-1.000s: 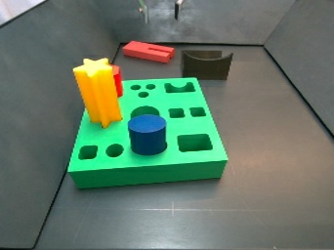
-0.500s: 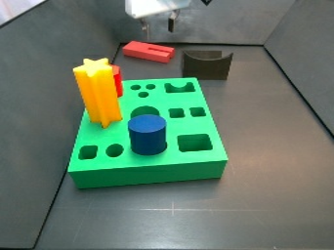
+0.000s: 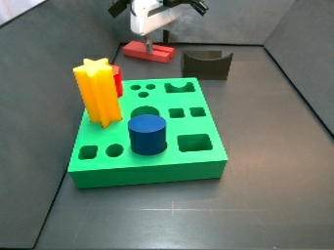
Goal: Pick up the double-square object. Move up. Rotate the double-square object. Place the double-square object on the fixture. Regrasp the double-square object. Move to above the board. Insert the double-square object.
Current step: Pick up the double-square object.
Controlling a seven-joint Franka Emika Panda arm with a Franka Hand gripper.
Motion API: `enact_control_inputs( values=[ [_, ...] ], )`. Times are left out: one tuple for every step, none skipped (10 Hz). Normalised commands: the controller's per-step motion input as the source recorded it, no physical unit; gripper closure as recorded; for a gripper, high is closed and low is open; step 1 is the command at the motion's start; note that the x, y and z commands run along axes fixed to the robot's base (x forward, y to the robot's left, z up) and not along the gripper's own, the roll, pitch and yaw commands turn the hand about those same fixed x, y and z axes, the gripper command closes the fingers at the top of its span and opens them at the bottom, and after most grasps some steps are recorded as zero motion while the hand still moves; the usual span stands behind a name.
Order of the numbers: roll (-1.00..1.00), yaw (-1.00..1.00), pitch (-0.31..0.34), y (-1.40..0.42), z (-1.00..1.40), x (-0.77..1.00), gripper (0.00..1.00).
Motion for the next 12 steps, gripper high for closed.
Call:
enact_control_inputs(
  values=[
    [0.0,0.44,-0.027,0.0,-0.13,0.0,0.0],
    [0.0,0.35,-0.023,0.0,-0.15,-0.01,0.0],
    [0.0,0.23,-0.04,0.0,-0.27,-0.27,0.0],
    [0.0,0.12,-0.069,0.01,-0.21,-0.49,0.0],
    [-0.02,0.15,-0.066,0.05,-0.09,-0.4,0.0],
    [-0.04,0.17,-0.063,0.06,-0.1,-0.3,0.0],
    [-0.01,0.19,-0.059,0.01,-0.17,-0.2,0.0],
    [-0.06,0.16,-0.071,0.0,-0.21,-0.05,0.0],
    [-0.04,0.12,-0.05,0.03,-0.25,-0.01,0.0],
    [-0.05,0.06,-0.036,0.0,-0.11,0.0,0.0],
    [0.0,0.0,0.0,0.0,0.0,0.0,0.0],
    [0.0,0.0,0.0,0.0,0.0,0.0,1.0]
  ],
)
